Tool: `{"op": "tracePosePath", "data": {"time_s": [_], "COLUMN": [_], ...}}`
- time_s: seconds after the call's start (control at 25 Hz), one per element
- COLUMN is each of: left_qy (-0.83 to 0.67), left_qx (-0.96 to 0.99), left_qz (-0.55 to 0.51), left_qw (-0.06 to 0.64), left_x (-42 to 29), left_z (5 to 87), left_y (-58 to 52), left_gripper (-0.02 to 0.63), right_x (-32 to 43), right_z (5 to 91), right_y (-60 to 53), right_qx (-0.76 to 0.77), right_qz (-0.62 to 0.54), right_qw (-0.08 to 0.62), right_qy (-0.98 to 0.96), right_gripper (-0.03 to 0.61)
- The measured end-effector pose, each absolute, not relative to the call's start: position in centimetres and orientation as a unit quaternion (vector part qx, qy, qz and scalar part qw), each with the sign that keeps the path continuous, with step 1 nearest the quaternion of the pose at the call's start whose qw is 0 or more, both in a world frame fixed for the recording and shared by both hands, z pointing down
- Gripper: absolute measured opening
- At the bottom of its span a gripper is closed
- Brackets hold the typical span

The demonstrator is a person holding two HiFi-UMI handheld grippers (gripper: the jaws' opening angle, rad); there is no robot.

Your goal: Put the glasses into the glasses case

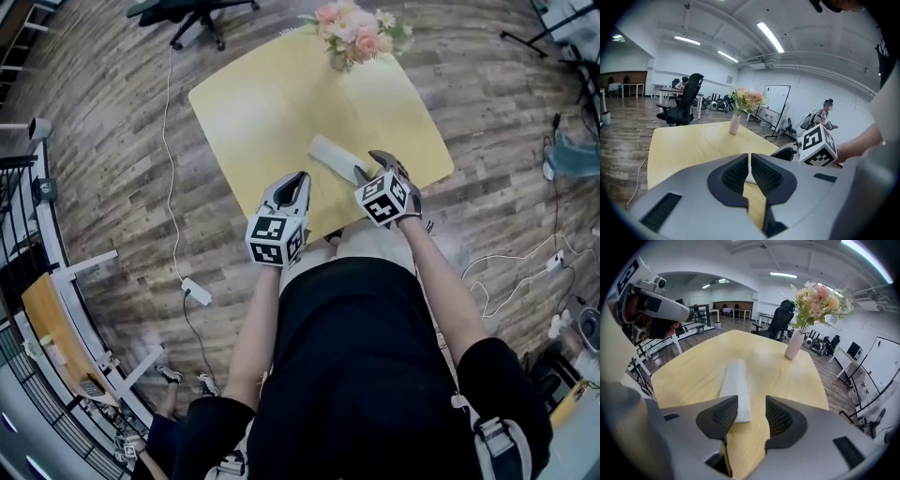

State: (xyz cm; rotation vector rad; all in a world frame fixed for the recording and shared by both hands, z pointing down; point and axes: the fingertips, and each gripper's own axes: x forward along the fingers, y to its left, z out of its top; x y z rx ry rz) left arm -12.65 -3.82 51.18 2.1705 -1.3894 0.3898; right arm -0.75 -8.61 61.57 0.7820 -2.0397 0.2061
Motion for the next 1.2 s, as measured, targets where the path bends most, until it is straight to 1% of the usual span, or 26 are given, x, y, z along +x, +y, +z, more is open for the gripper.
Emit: {"op": "tracePosePath", "data": {"time_s": [0.2,0.44,0.52,0.64,0.72,0.88,1.2], "left_qy": [-0.53,-0.556,-0.565,-0.573,-0.578,-0.592,-0.615], "left_qx": [0.796,0.782,0.776,0.772,0.771,0.767,0.754], "left_qz": [0.142,0.135,0.132,0.122,0.112,0.095,0.076], "left_qw": [0.256,0.247,0.246,0.246,0.243,0.228,0.216], "left_x": [-11.6,-9.5,-8.6,-6.8,-5.3,-2.8,0.4], "left_z": [50.1,48.6,48.2,47.3,46.3,44.4,42.6], "left_y": [-3.8,-4.1,-4.1,-3.9,-3.8,-4.1,-3.4], "left_gripper": [0.035,0.035,0.035,0.035,0.035,0.035,0.035], "right_x": [-0.2,1.3,1.9,3.0,4.0,5.7,8.5], "right_z": [60.0,56.3,54.8,52.3,50.6,47.4,42.3], "right_y": [-8.8,-9.6,-9.7,-9.9,-9.9,-10.0,-9.6], "right_qx": [0.301,0.292,0.289,0.291,0.291,0.285,0.275], "right_qz": [0.06,0.026,0.016,-0.001,-0.009,-0.018,-0.012], "right_qw": [0.443,0.408,0.393,0.365,0.344,0.302,0.242], "right_qy": [-0.842,-0.865,-0.873,-0.884,-0.893,-0.909,-0.93], "right_gripper": [0.202,0.167,0.156,0.12,0.115,0.078,0.034]}}
